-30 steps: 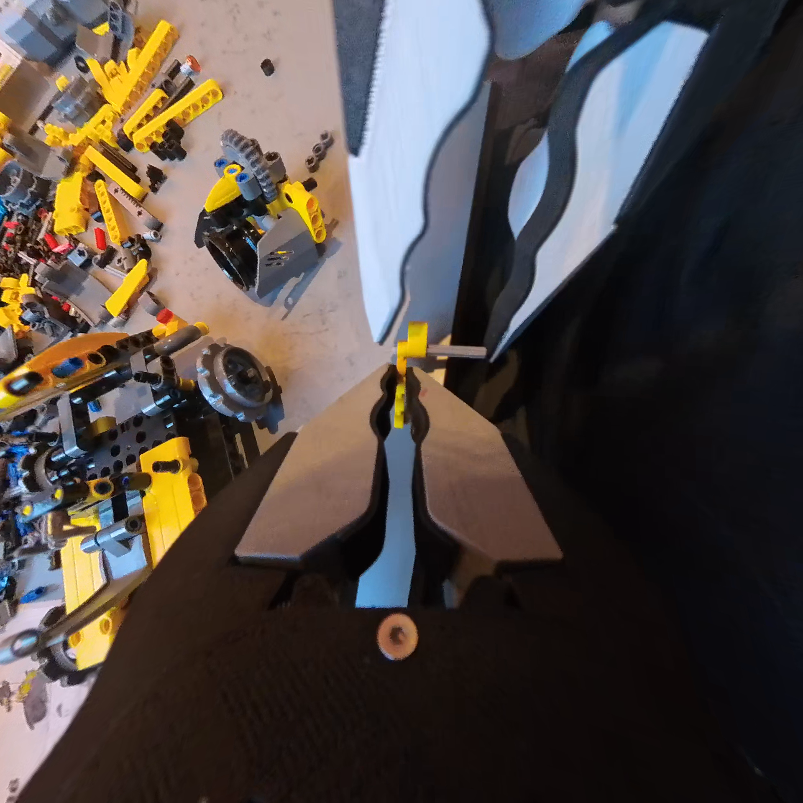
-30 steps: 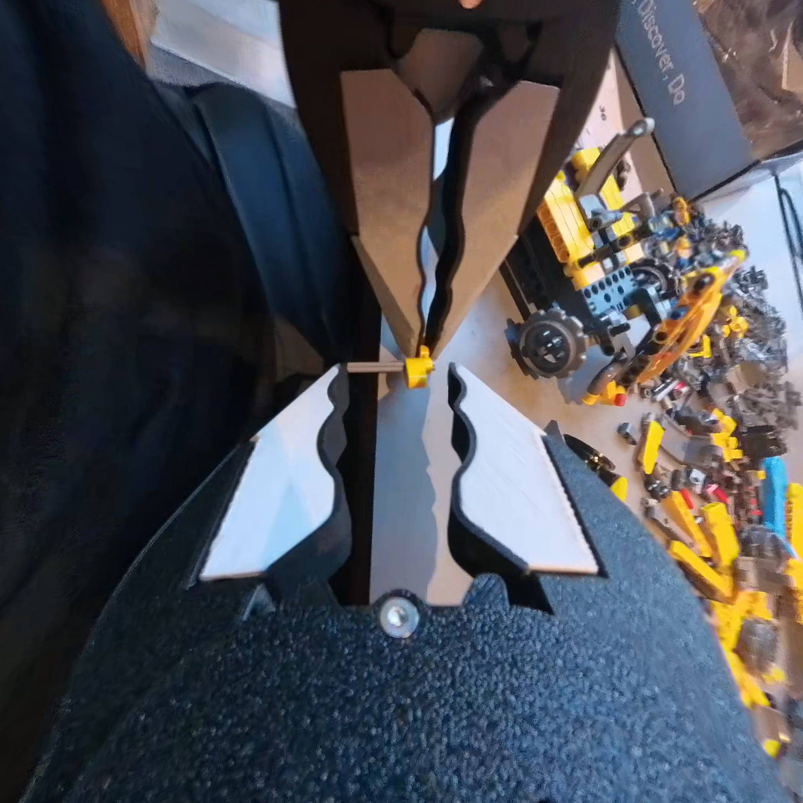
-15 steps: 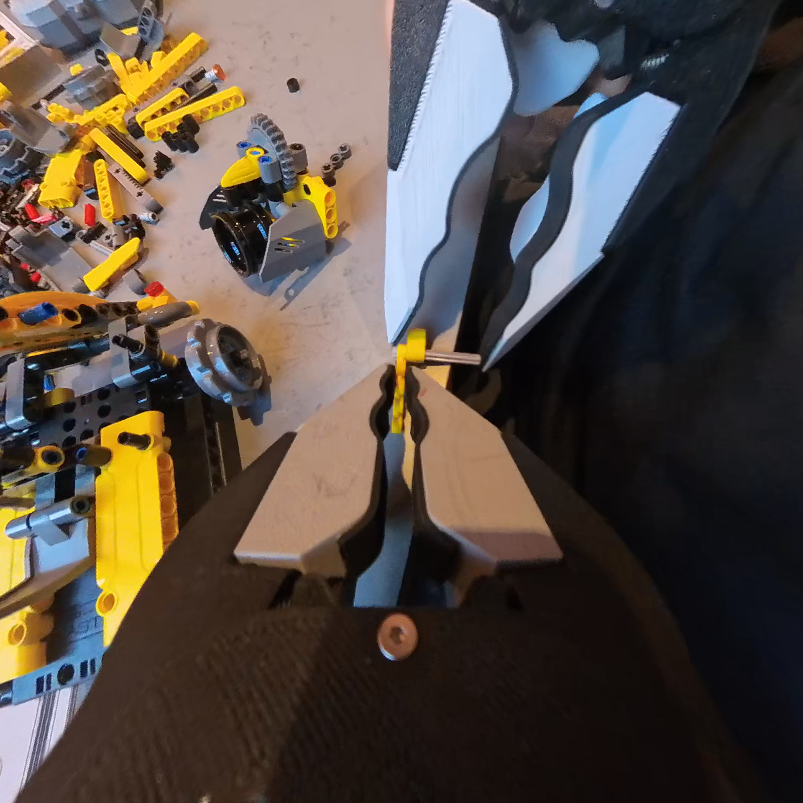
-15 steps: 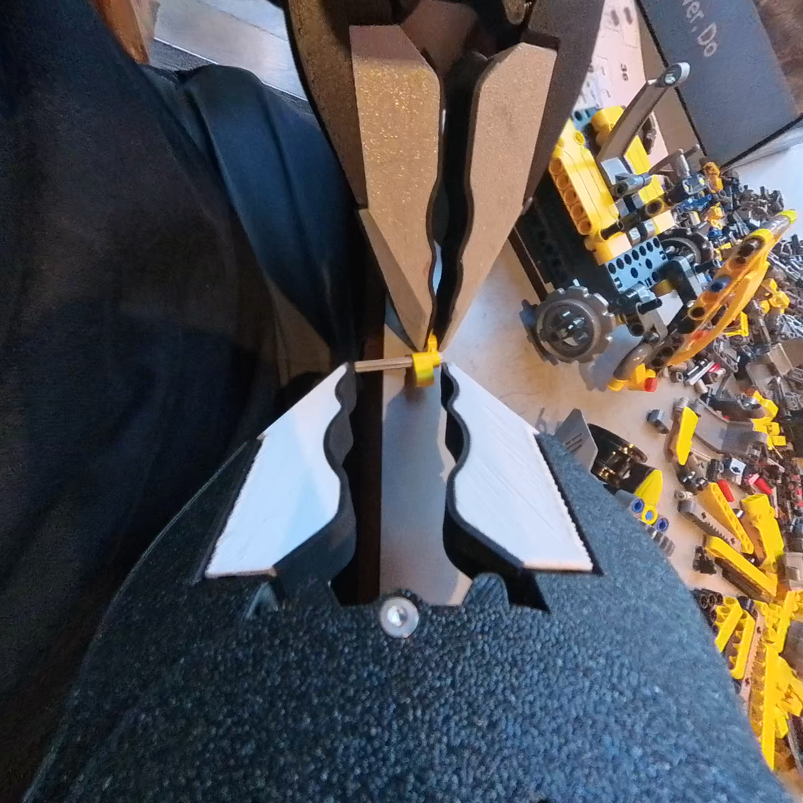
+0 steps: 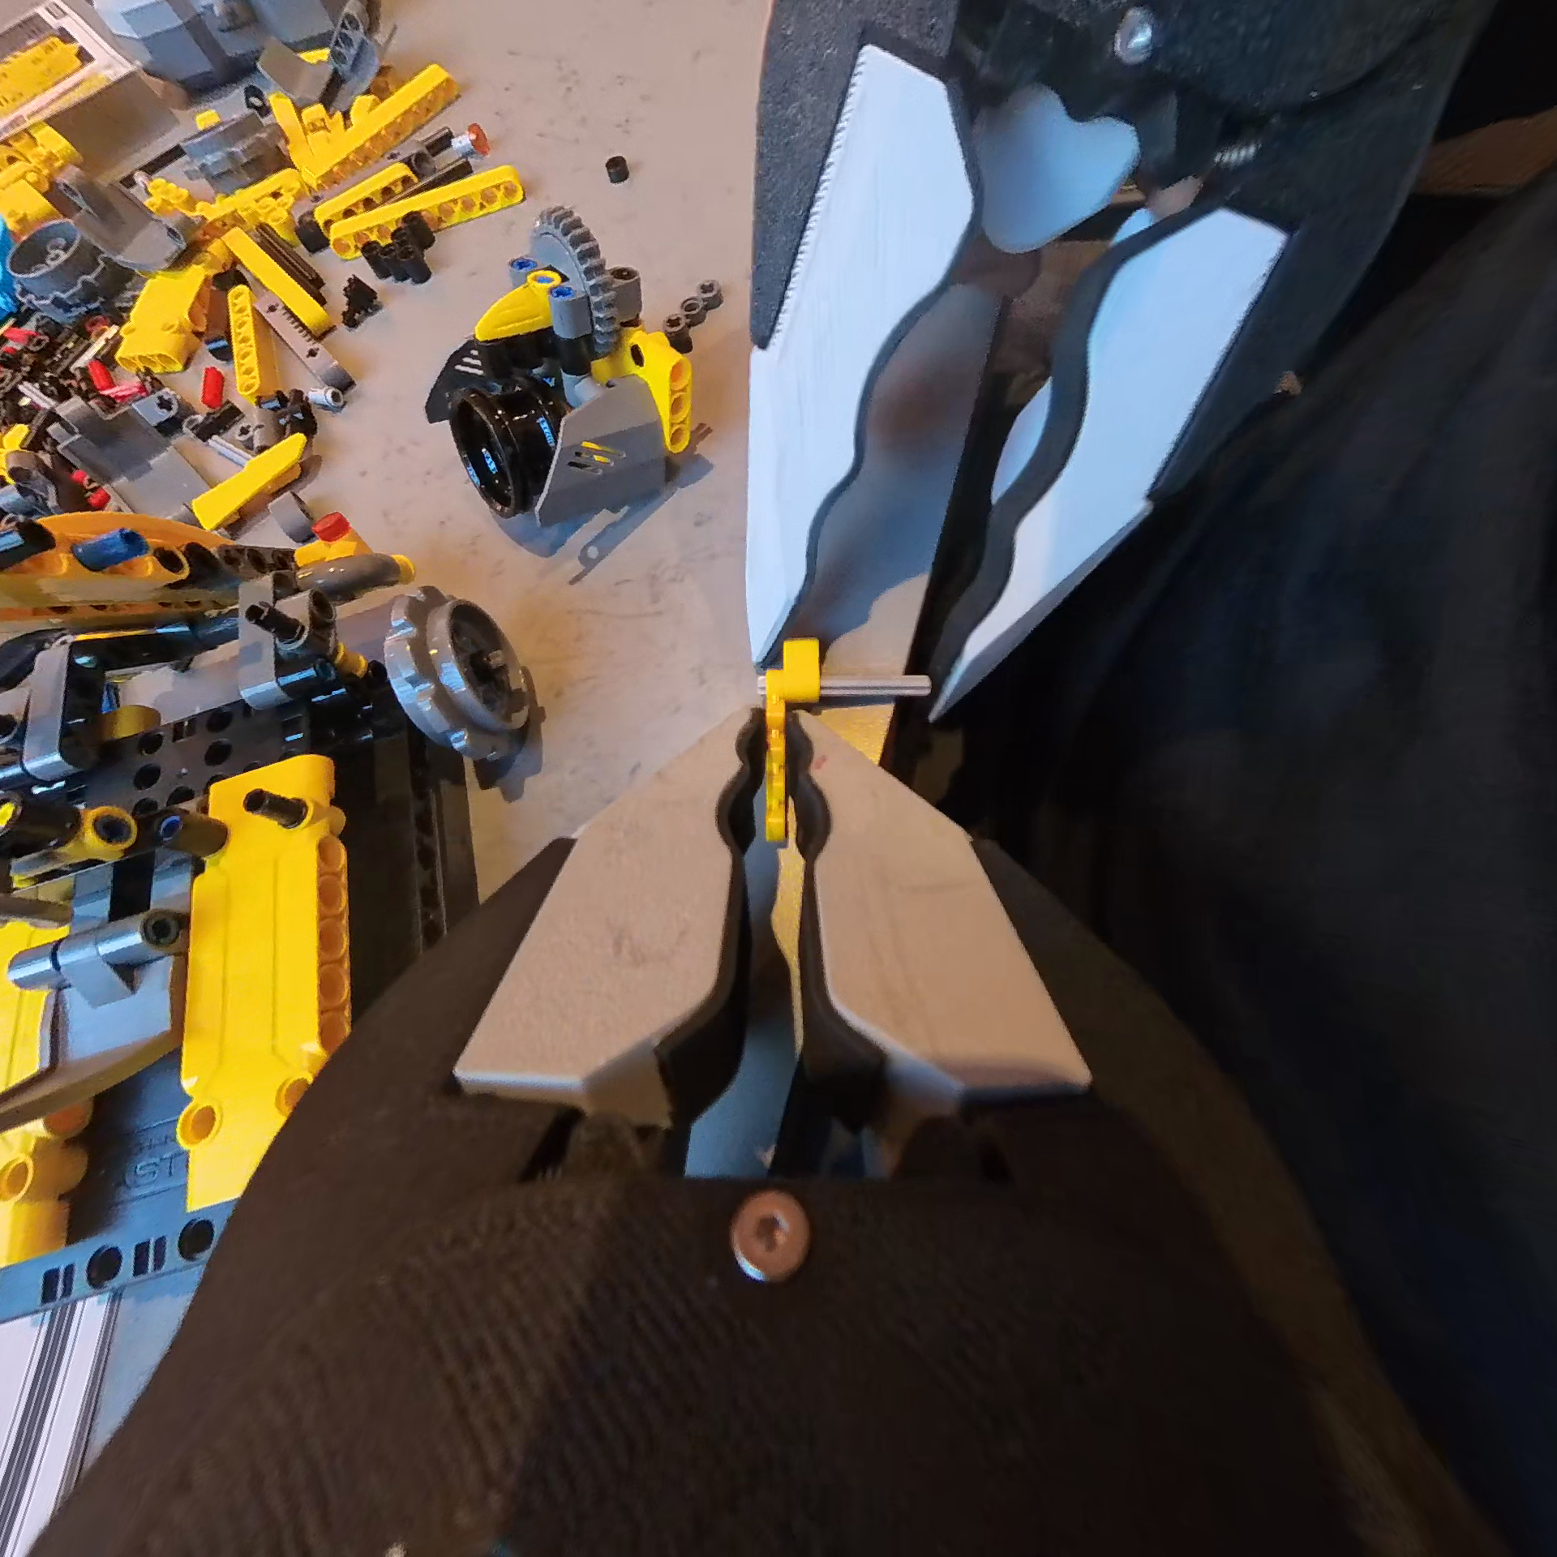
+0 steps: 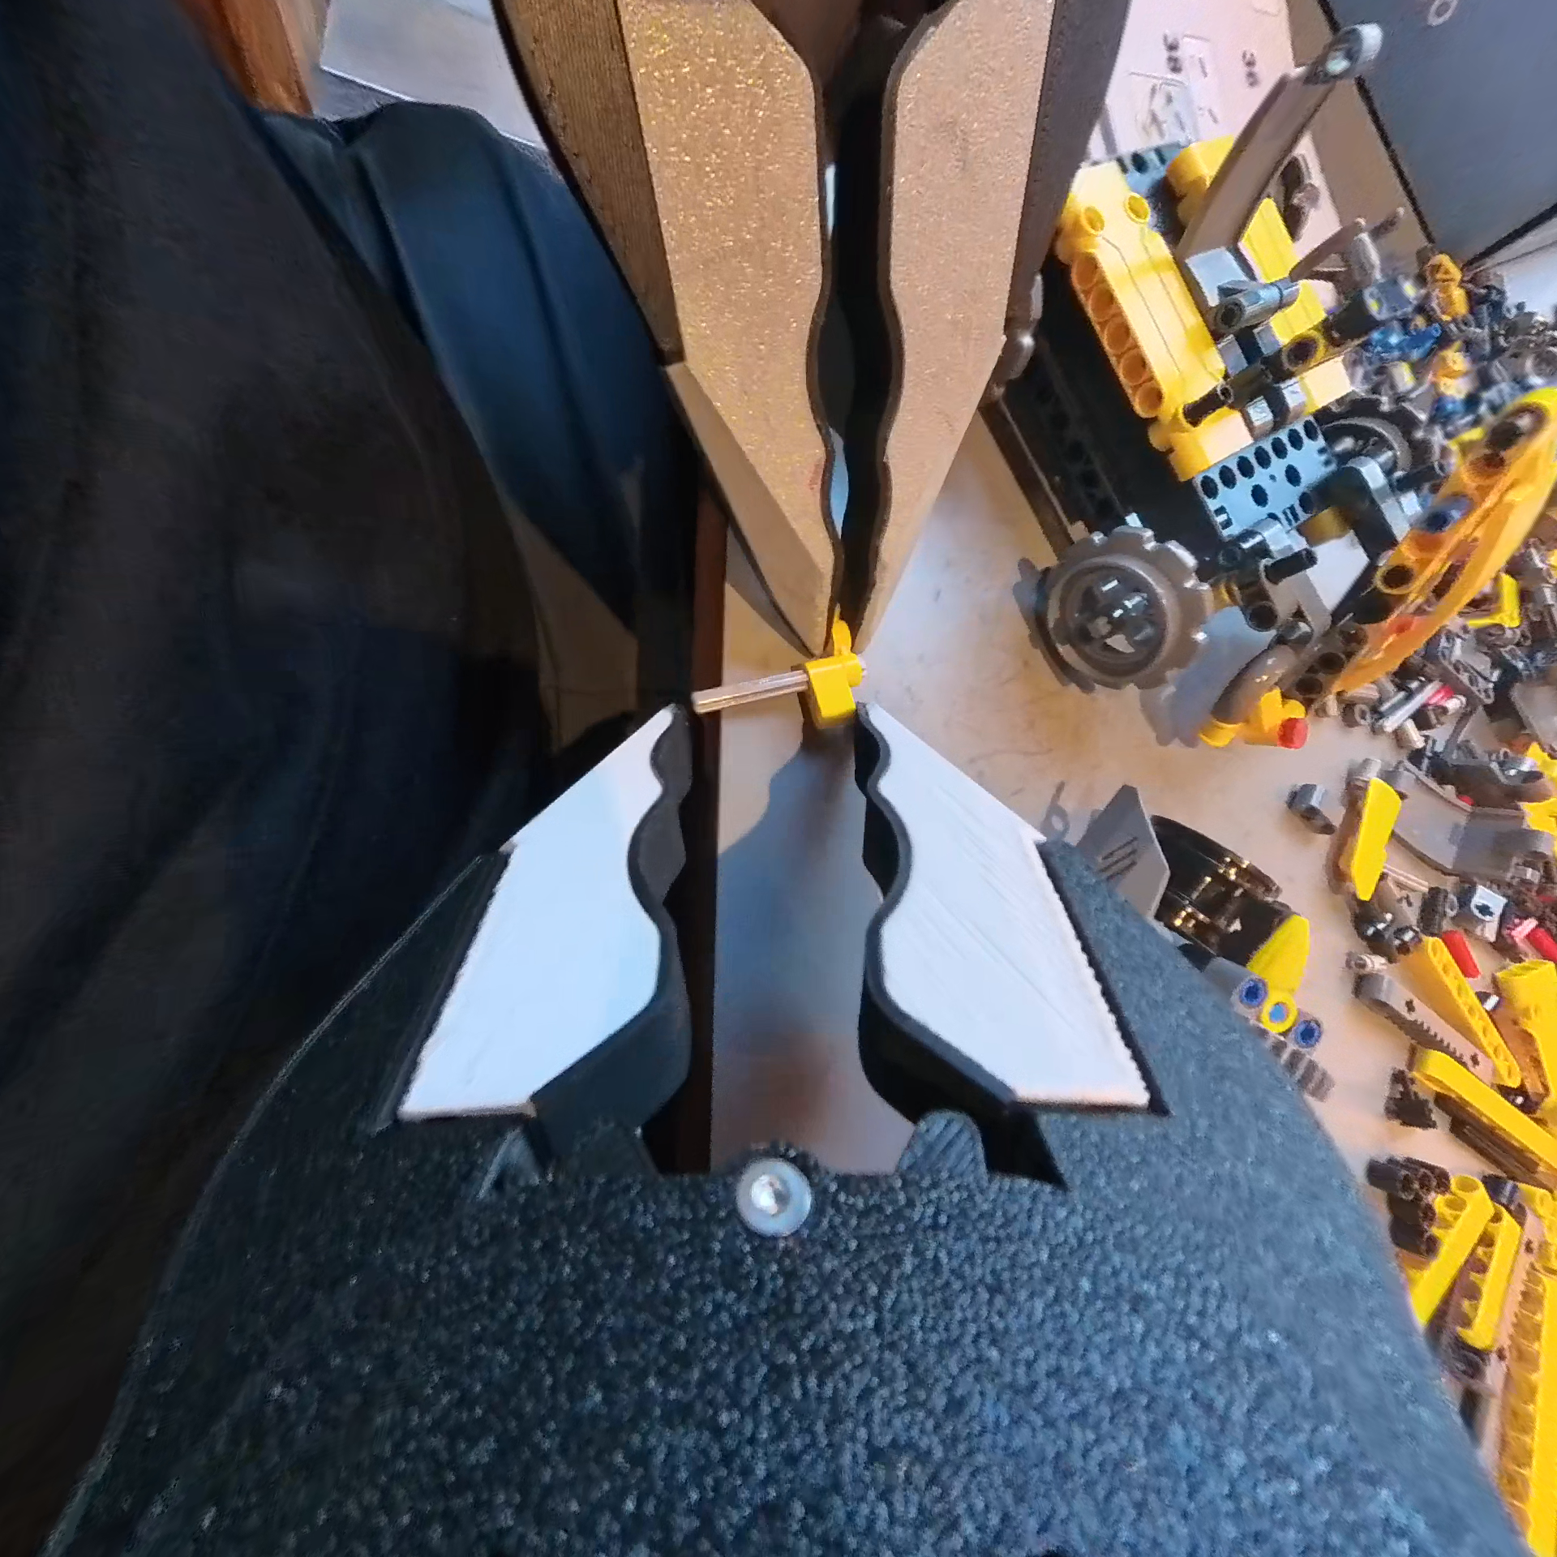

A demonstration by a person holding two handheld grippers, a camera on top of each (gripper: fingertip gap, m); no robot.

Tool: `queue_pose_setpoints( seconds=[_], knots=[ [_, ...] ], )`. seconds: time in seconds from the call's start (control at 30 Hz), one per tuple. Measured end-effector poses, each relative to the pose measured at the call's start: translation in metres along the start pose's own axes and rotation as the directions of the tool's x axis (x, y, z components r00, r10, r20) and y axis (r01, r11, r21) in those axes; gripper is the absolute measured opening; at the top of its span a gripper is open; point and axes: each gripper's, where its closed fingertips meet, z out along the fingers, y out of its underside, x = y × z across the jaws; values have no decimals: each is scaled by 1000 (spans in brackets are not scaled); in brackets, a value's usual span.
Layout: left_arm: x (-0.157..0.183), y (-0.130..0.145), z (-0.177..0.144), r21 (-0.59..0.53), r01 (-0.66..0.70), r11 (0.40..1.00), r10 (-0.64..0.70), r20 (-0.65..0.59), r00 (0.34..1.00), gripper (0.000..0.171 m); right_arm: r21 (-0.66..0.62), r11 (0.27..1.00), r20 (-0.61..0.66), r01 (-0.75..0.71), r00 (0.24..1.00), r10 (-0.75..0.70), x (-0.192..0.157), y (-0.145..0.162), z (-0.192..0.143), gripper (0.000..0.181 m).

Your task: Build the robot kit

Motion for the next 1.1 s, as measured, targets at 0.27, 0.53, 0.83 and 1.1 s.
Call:
queue_pose_setpoints(
  seconds=[0.27,0.53,0.83,1.1],
  knots=[
    [-3,1,0,4,22,1000,-22,16,1000,1,13,999,30,-42,999,41,5,-1,2,40],
    [-5,2,-1,4,41,999,-41,21,999,1,17,999,31,-47,998,46,5,-2,2,42],
    [-7,2,-1,5,47,999,-47,31,998,1,22,999,26,-46,999,45,6,-2,2,42],
    [-7,2,-3,13,86,996,-86,-3,996,1,55,996,26,-63,998,62,8,-5,-2,43]
  ],
)
